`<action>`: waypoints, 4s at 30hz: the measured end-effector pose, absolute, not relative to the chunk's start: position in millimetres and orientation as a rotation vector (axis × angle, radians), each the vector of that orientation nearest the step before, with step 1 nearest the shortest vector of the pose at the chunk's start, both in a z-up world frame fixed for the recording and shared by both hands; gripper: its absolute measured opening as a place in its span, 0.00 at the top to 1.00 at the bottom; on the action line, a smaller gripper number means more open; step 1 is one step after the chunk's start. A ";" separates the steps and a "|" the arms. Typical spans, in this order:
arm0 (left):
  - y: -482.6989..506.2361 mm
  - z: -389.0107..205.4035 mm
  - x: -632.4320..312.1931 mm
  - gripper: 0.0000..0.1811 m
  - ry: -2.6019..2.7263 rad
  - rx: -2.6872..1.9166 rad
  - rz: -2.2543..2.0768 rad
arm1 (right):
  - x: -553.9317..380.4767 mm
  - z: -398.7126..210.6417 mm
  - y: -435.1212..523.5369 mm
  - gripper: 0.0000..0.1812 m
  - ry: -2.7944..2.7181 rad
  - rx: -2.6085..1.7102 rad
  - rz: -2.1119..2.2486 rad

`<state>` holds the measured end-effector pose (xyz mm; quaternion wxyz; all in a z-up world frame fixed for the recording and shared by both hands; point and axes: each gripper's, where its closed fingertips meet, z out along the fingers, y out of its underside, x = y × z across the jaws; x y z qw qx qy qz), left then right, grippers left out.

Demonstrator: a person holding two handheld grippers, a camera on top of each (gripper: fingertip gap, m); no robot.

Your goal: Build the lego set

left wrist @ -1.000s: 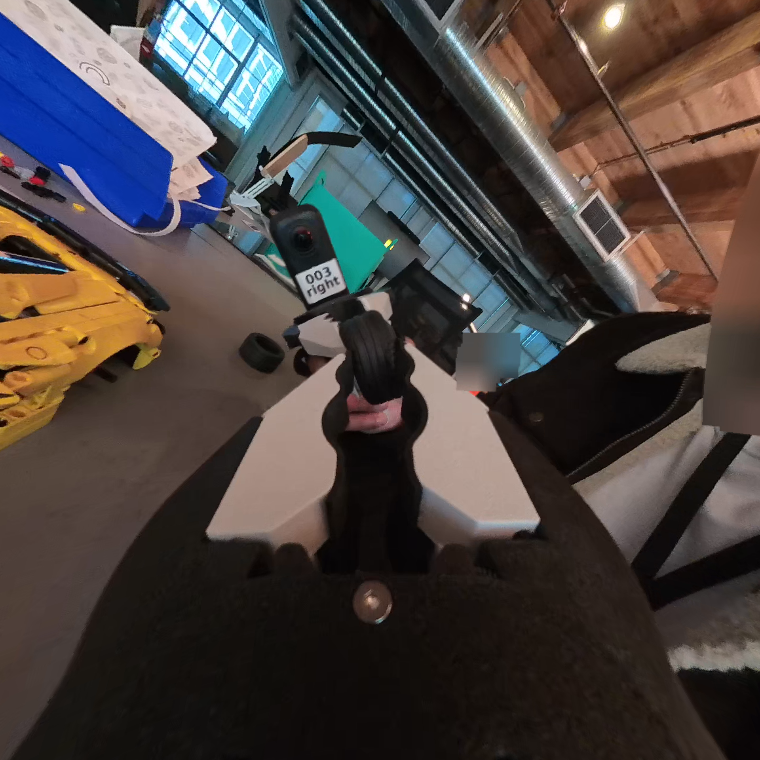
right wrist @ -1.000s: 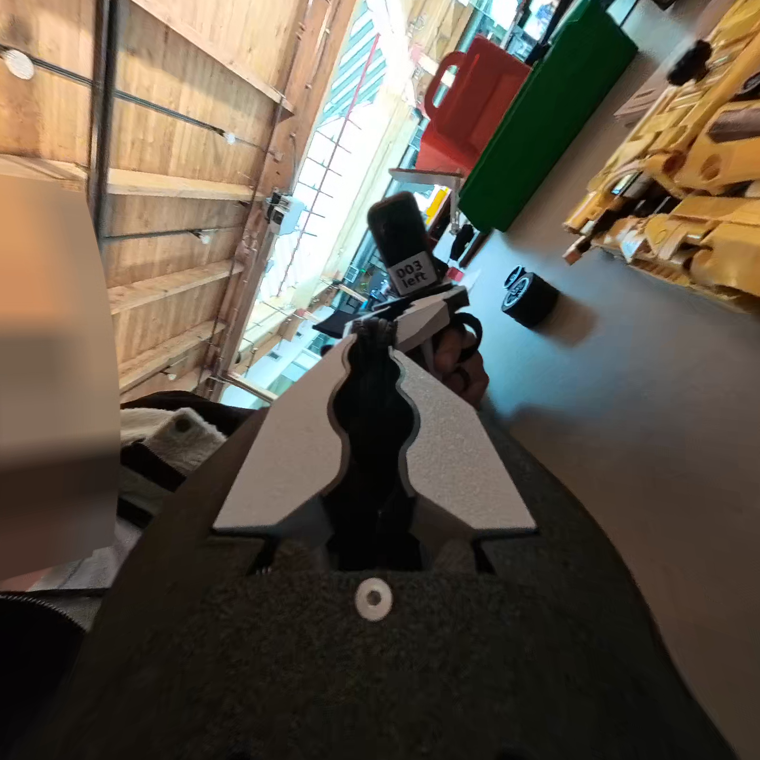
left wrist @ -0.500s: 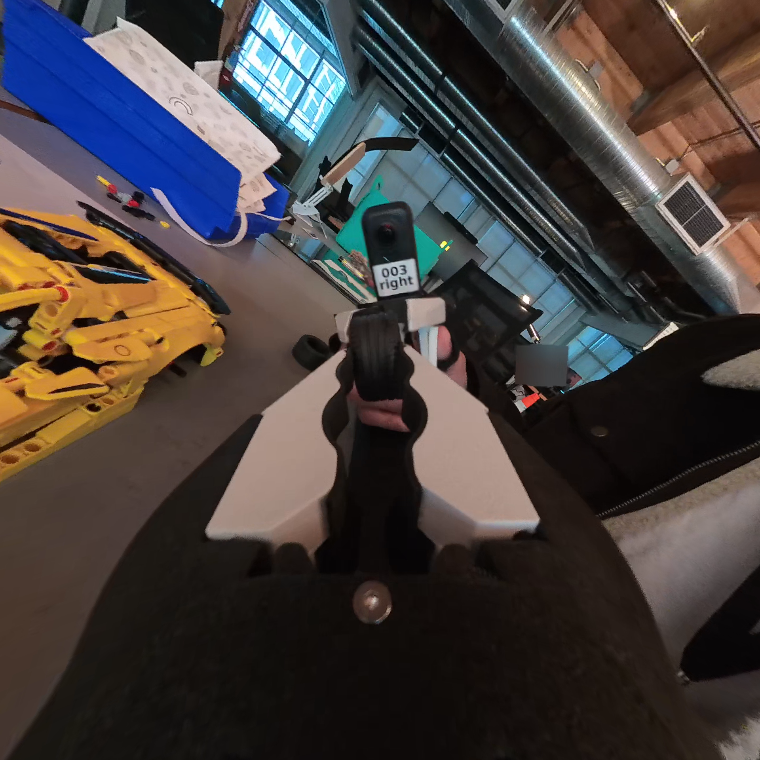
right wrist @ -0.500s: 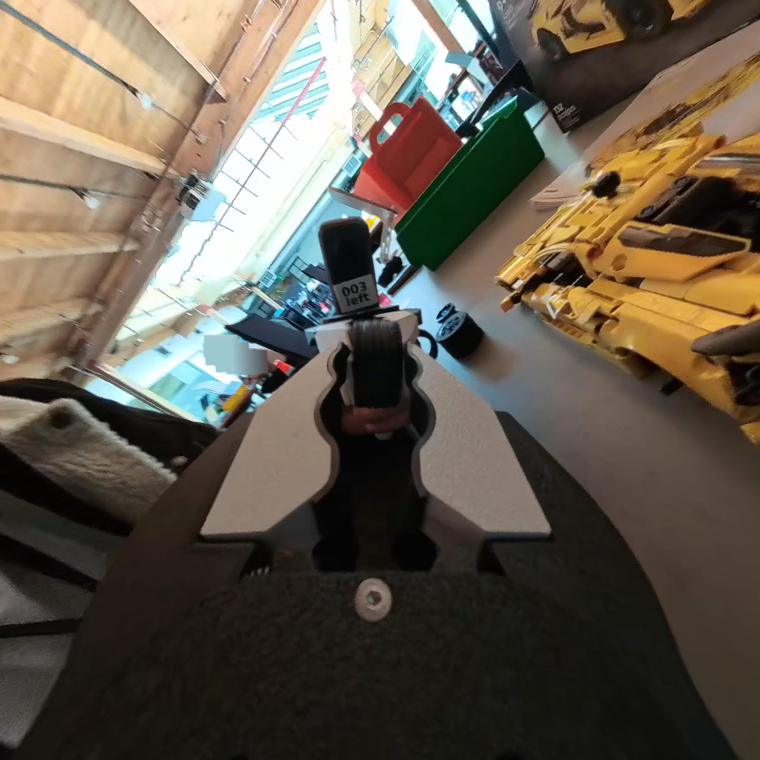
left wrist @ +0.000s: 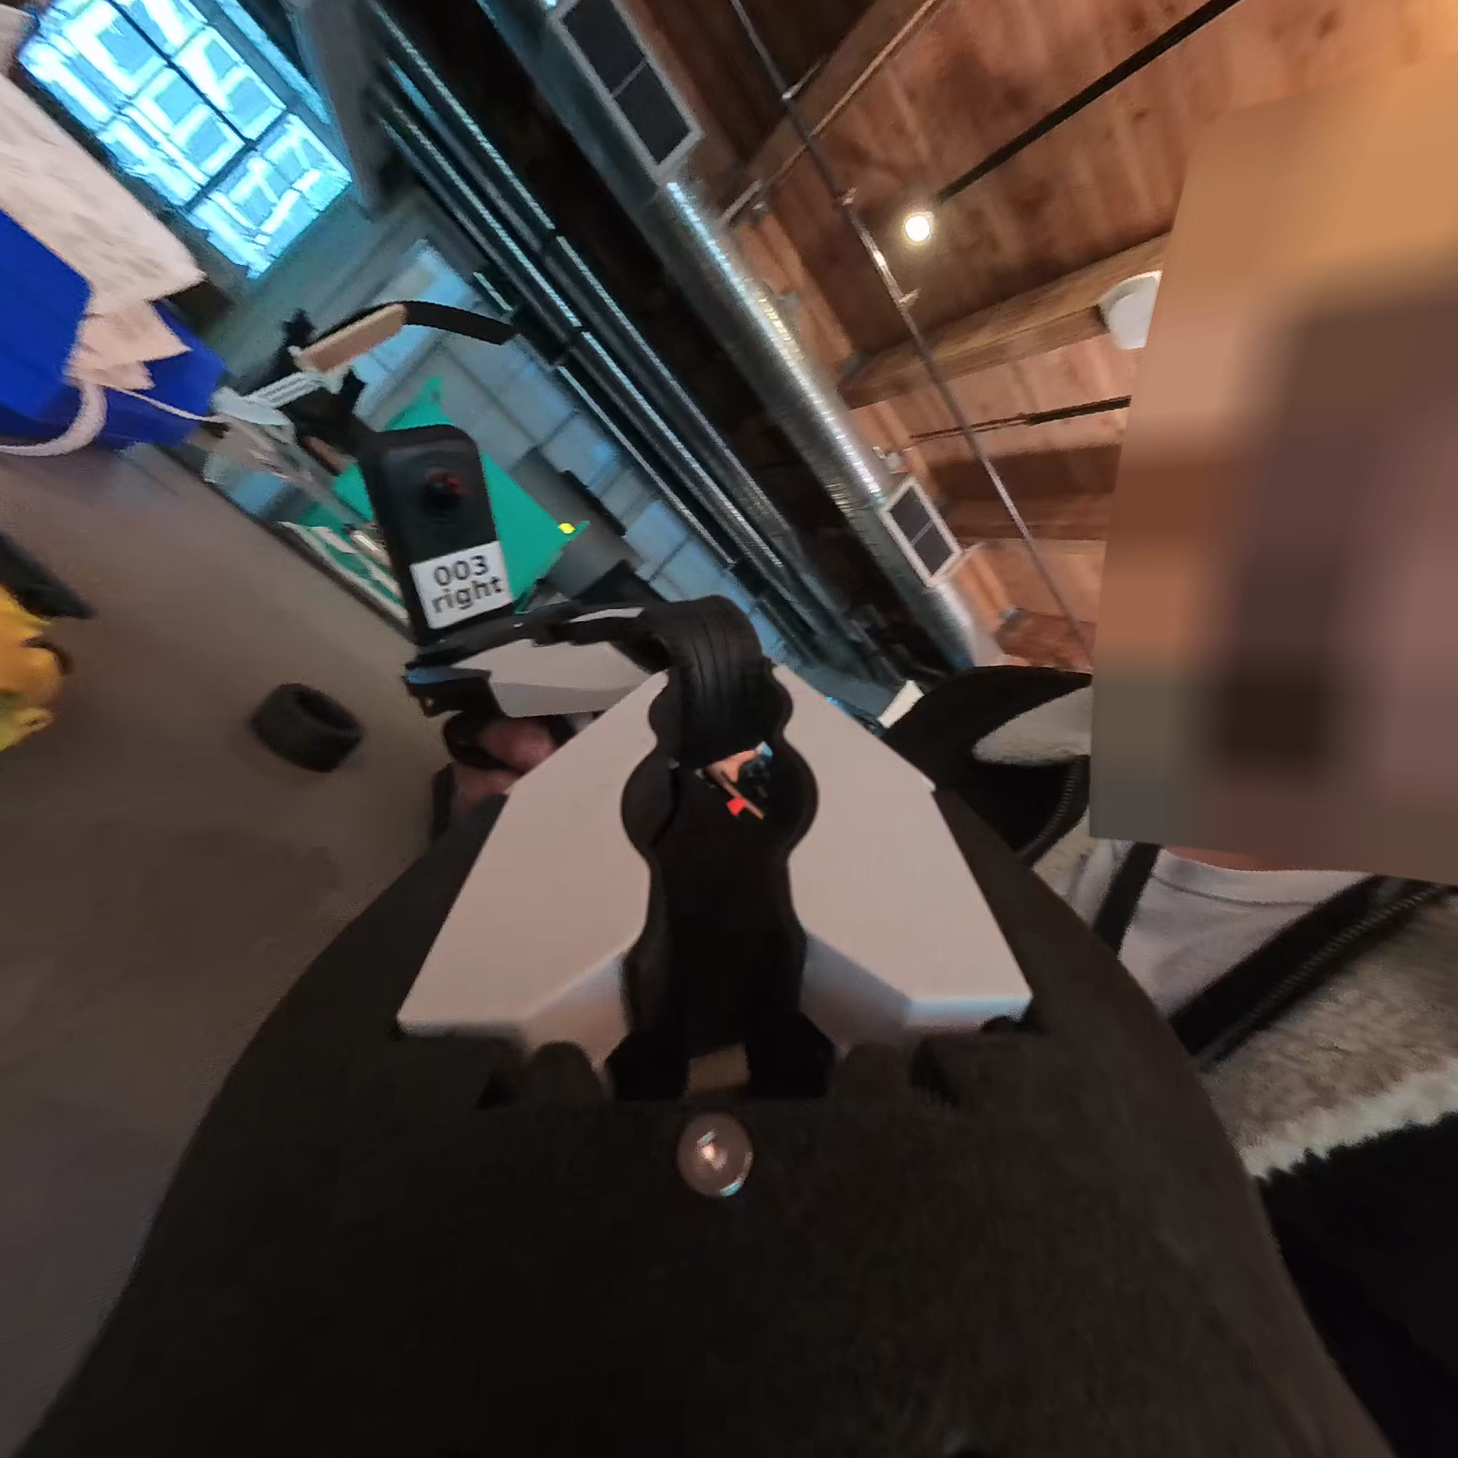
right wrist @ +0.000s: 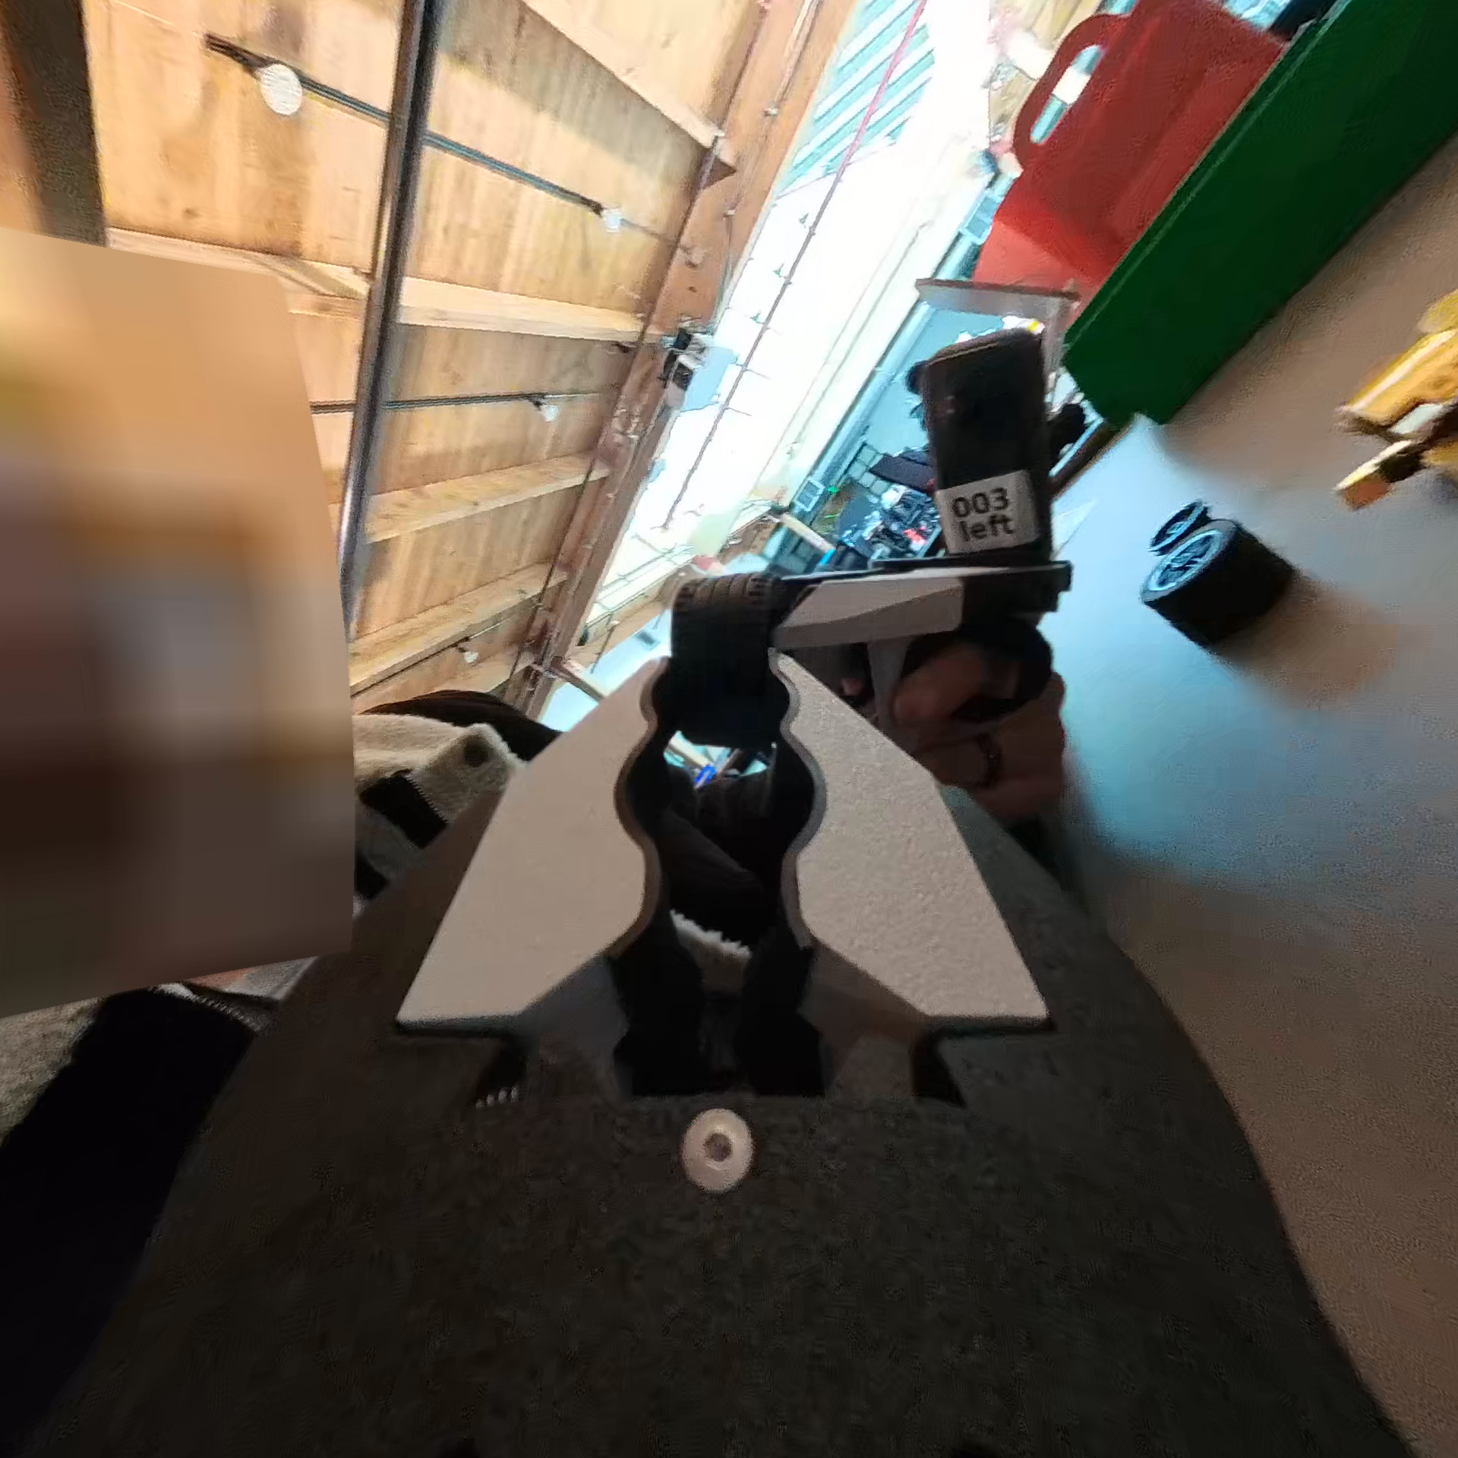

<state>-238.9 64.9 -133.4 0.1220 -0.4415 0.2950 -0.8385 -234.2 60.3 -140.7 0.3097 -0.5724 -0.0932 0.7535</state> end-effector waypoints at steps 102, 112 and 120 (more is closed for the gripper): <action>56.9 -139.5 -243.8 0.86 0.981 -1.314 -2.227 | -251.8 -131.3 57.1 0.75 -0.746 -1.202 0.873; 63.8 -146.6 -242.9 0.87 1.042 -1.316 -1.991 | -236.0 -159.9 75.2 0.75 -0.449 -1.579 1.403; 67.5 -154.4 -238.5 0.87 1.050 -1.361 -1.922 | -233.8 -163.4 72.3 0.89 -0.455 -1.642 1.433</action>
